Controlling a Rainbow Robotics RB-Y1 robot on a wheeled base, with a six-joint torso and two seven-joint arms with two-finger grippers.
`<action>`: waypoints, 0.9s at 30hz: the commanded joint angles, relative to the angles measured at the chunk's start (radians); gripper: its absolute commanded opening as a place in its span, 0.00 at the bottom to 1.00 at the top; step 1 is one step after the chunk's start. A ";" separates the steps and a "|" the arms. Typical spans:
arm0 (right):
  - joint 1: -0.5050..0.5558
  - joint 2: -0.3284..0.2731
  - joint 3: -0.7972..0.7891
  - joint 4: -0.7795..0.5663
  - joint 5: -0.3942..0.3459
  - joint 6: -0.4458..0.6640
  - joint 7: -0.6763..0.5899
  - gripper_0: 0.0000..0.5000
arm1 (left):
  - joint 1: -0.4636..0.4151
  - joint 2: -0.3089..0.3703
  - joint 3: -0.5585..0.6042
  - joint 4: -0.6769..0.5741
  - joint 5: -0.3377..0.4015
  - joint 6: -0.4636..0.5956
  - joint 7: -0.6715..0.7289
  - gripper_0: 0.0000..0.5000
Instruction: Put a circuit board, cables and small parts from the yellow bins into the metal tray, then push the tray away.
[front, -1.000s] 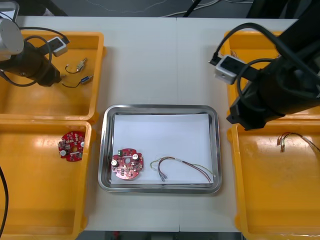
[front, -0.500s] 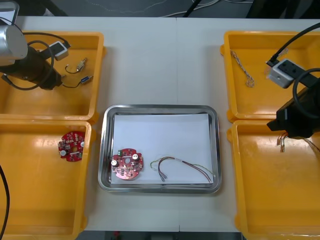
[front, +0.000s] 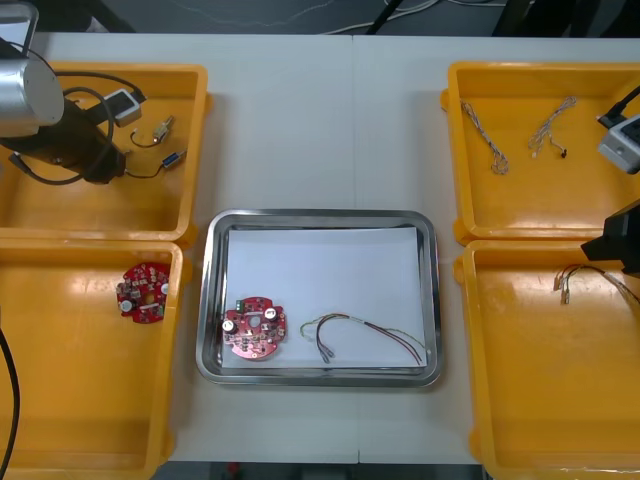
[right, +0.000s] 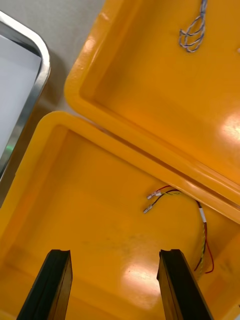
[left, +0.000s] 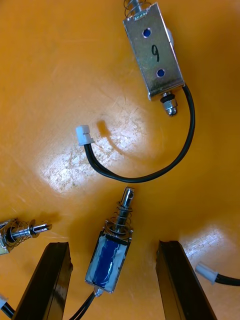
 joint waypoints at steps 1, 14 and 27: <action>0.006 -0.047 -0.075 0.026 0.039 0.003 0.033 1.00 | -0.035 -0.014 -0.031 -0.004 -0.009 -0.016 -0.053 1.00; -0.097 -0.058 -0.076 0.239 0.154 0.001 0.070 1.00 | -0.024 -0.014 -0.035 -0.004 0.005 -0.016 -0.042 0.14; -0.221 -0.070 0.019 0.397 0.264 -0.103 0.103 1.00 | -0.027 -0.012 0.017 -0.021 0.040 0.036 -0.030 0.00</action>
